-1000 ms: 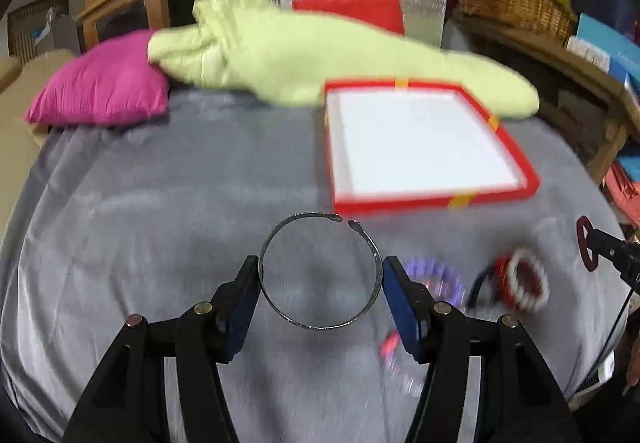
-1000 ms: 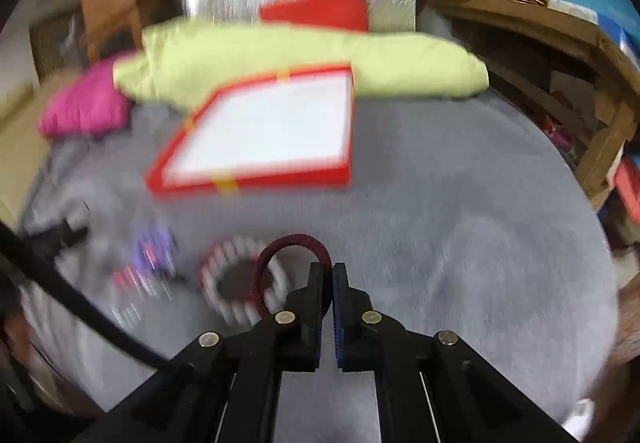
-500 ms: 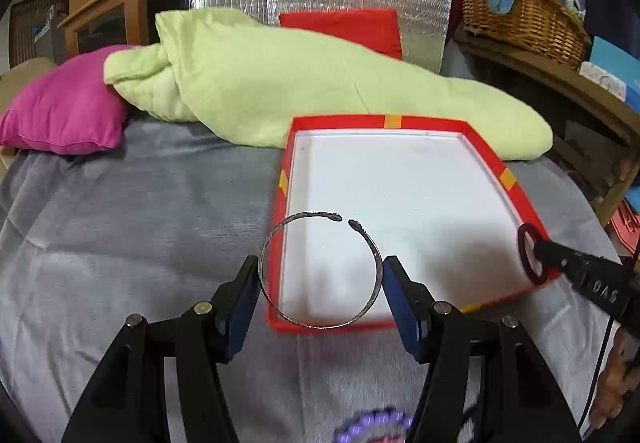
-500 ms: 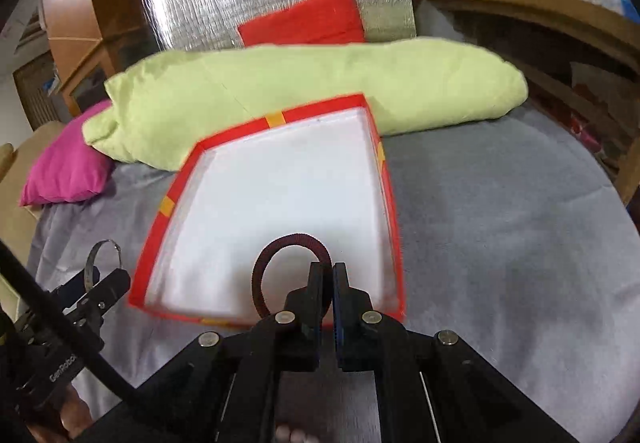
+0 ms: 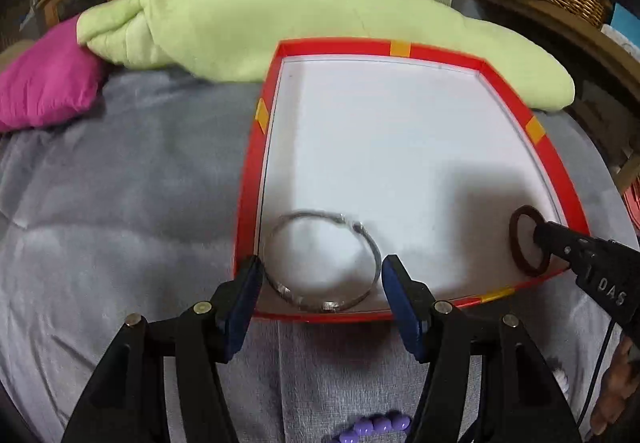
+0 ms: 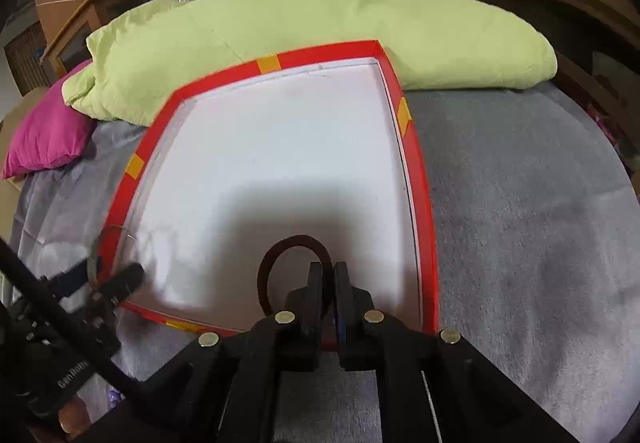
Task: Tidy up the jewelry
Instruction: 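Carry the maroon bangle into the red box with the right tool while the left drops the cuff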
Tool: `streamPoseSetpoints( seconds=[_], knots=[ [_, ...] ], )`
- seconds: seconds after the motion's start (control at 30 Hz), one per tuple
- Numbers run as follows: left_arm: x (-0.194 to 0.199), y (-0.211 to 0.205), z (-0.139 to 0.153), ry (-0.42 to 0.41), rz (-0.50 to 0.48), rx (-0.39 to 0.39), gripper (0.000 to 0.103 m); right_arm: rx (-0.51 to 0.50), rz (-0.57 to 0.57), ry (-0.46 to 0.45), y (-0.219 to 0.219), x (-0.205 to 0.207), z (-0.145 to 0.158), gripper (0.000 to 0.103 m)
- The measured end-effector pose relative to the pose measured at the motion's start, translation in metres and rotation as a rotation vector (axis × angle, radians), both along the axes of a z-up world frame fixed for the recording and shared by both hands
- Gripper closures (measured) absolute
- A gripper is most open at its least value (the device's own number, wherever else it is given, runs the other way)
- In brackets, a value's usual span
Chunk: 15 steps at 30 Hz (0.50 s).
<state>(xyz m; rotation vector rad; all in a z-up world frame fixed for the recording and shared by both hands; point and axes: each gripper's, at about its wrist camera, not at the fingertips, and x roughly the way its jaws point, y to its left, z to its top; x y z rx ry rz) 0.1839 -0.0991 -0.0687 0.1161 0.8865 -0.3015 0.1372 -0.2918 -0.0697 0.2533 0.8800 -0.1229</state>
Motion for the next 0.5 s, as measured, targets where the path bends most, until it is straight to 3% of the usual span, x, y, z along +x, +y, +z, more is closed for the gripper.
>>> streamPoseSetpoints(
  seconds=[0.3, 0.5],
  knots=[
    [-0.016, 0.003, 0.007, 0.025, -0.039, 0.004, 0.04, 0.066, 0.001, 0.066, -0.01, -0.01, 0.0, 0.095],
    [-0.026, 0.007, 0.01, 0.019, -0.047, -0.011, 0.04, 0.071, -0.011, 0.061, -0.013, -0.012, 0.003, 0.095]
  ],
)
